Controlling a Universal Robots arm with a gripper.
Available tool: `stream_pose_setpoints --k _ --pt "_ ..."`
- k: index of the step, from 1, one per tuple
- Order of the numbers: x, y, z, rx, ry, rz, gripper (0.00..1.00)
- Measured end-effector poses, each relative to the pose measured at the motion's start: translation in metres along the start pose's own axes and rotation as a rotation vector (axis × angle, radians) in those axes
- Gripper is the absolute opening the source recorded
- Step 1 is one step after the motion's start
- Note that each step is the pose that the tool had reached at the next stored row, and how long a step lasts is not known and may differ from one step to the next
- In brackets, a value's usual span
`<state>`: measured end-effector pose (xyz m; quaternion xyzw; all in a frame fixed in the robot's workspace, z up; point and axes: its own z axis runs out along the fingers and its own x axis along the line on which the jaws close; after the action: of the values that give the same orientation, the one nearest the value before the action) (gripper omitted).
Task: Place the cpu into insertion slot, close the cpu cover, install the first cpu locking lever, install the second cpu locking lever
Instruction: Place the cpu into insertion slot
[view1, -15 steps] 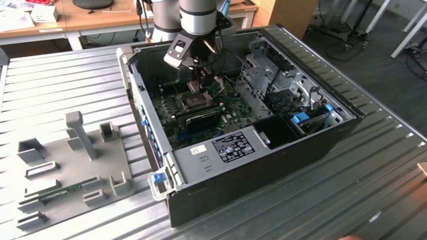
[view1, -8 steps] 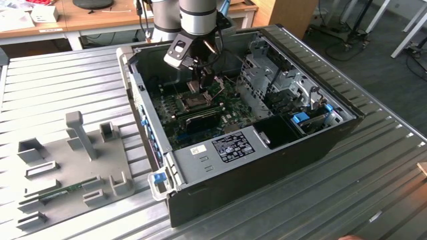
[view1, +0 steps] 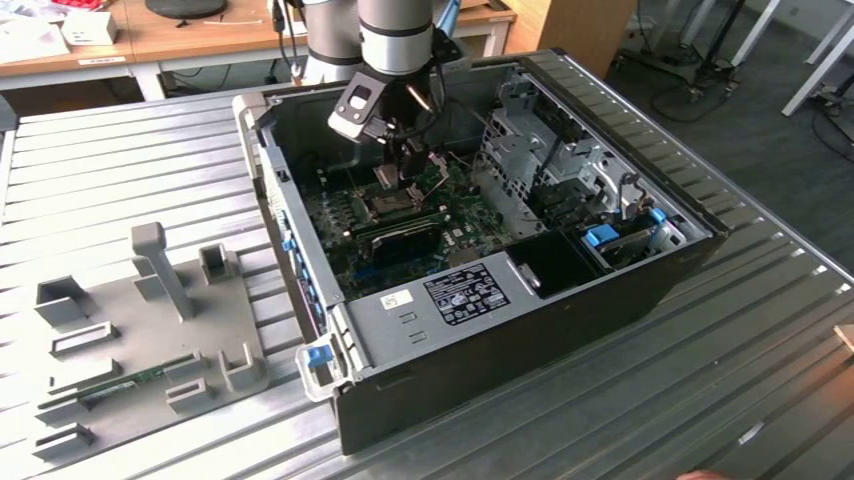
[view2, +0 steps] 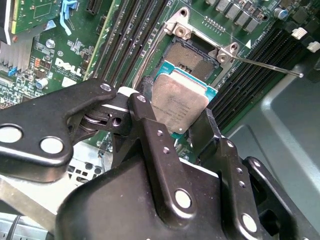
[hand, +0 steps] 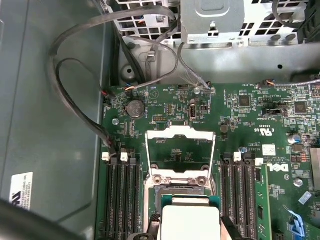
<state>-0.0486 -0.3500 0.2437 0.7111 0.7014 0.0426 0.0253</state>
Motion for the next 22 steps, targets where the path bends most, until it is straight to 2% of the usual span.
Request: stream_pose_setpoints --k 22 --pt "0.001 -0.0007 0.0055 -0.0002 -0.0002 0.0 0.54"
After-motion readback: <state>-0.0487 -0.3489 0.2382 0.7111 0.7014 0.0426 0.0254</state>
